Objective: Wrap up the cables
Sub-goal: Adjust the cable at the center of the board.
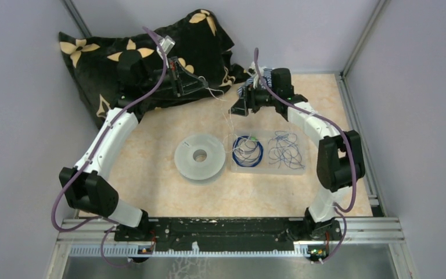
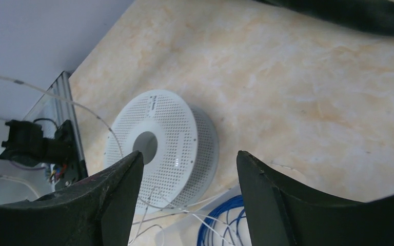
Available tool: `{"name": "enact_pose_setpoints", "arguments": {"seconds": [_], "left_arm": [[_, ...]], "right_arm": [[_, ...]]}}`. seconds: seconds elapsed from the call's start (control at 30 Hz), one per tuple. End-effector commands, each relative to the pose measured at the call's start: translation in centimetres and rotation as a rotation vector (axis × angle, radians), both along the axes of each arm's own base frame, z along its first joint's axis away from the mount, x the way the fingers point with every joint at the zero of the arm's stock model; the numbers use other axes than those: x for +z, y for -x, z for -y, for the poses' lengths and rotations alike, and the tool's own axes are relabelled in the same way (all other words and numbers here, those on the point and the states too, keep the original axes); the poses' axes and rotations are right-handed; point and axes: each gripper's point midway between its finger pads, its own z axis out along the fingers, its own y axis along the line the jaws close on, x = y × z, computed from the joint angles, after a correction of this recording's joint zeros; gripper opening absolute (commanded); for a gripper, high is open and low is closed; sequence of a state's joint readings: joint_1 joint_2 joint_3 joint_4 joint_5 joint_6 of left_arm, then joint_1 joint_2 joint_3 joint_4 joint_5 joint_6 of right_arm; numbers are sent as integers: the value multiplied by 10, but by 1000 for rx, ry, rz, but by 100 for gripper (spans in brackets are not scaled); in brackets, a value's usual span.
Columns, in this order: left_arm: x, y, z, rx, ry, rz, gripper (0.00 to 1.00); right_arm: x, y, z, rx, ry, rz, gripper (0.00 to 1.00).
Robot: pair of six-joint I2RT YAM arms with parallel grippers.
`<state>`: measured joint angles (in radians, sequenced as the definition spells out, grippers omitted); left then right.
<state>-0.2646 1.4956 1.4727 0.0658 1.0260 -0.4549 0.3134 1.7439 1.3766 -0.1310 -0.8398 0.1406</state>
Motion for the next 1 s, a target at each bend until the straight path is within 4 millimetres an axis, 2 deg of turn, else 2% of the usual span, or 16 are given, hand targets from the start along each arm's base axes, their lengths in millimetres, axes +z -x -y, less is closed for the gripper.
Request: {"name": "enact_pose_setpoints", "arguments": {"seconds": [0.0, 0.1, 0.3, 0.43, 0.53, 0.67, 0.7, 0.77, 0.97], "left_arm": [[11, 12, 0, -21, 6, 56, 0], [10, 11, 1, -18, 4, 57, 0], [10, 11, 1, -14, 5, 58, 0], [11, 11, 1, -11, 5, 61, 0], [10, 11, 1, -10, 2, 60, 0], [7, 12, 1, -7, -3, 62, 0], [6, 13, 1, -10, -3, 63, 0], [5, 14, 1, -10, -4, 63, 0], [3, 16, 3, -19, -5, 61, 0]], "right_arm": [[32, 19, -19, 96, -113, 68, 68], [33, 27, -23, 112, -130, 62, 68], [20, 42, -35, 157, -117, 45, 68], [11, 46, -38, 167, -105, 32, 67], [12, 43, -37, 139, -101, 36, 67], [19, 32, -28, 60, -100, 52, 66], [35, 32, -22, 47, -119, 80, 66], [47, 31, -17, 40, -141, 93, 66], [59, 40, -17, 80, -169, 103, 66]]}}
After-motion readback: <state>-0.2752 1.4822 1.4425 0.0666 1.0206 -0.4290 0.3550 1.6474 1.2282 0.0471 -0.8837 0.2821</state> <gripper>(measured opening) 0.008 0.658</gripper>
